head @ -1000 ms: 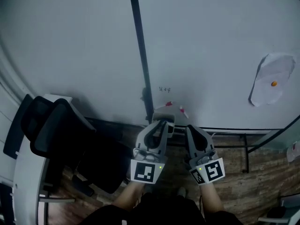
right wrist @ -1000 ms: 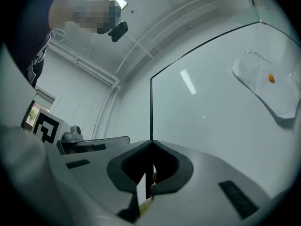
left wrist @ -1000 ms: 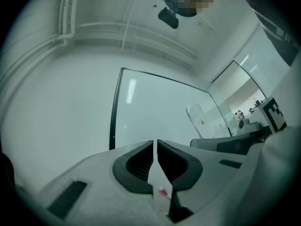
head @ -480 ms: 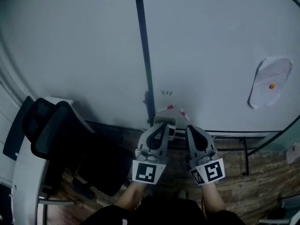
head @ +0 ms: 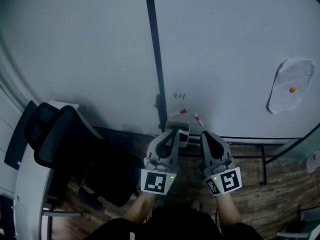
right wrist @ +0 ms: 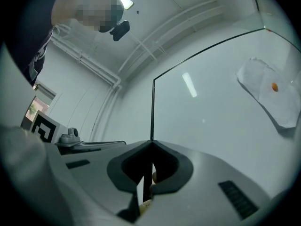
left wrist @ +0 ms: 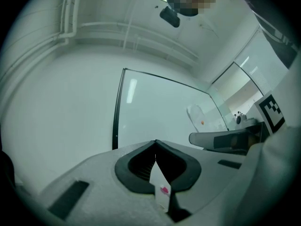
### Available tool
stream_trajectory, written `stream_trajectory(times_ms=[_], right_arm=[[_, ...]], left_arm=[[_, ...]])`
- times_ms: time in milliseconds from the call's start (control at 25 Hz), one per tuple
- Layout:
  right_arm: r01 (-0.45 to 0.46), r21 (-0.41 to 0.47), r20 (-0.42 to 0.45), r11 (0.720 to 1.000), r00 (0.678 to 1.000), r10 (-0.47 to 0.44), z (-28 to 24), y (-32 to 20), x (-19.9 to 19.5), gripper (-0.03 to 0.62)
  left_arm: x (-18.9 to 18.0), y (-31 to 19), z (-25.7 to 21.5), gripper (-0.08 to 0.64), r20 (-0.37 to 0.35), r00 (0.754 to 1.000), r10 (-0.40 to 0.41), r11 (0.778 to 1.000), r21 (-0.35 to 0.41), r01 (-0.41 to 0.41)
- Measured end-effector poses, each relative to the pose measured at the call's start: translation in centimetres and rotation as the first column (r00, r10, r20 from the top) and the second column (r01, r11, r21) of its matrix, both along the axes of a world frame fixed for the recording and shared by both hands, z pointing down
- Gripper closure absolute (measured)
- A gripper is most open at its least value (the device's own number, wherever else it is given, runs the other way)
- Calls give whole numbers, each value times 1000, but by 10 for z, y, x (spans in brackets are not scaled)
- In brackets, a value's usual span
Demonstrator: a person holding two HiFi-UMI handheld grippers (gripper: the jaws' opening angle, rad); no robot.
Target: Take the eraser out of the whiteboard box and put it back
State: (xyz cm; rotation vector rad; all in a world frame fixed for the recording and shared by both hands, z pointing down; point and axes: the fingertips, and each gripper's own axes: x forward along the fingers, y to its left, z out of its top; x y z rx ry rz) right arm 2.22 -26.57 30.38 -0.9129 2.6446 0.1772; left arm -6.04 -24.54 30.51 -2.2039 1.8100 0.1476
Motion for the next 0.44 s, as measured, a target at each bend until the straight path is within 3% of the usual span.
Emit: stream_trajectory(times_ms=[440], right_arm=[[-5,-12,-1,1000,1000,5,4,1,2,591]], left_arm=[[-1,0,3,555,0,1000,-2,1000,-5,2]])
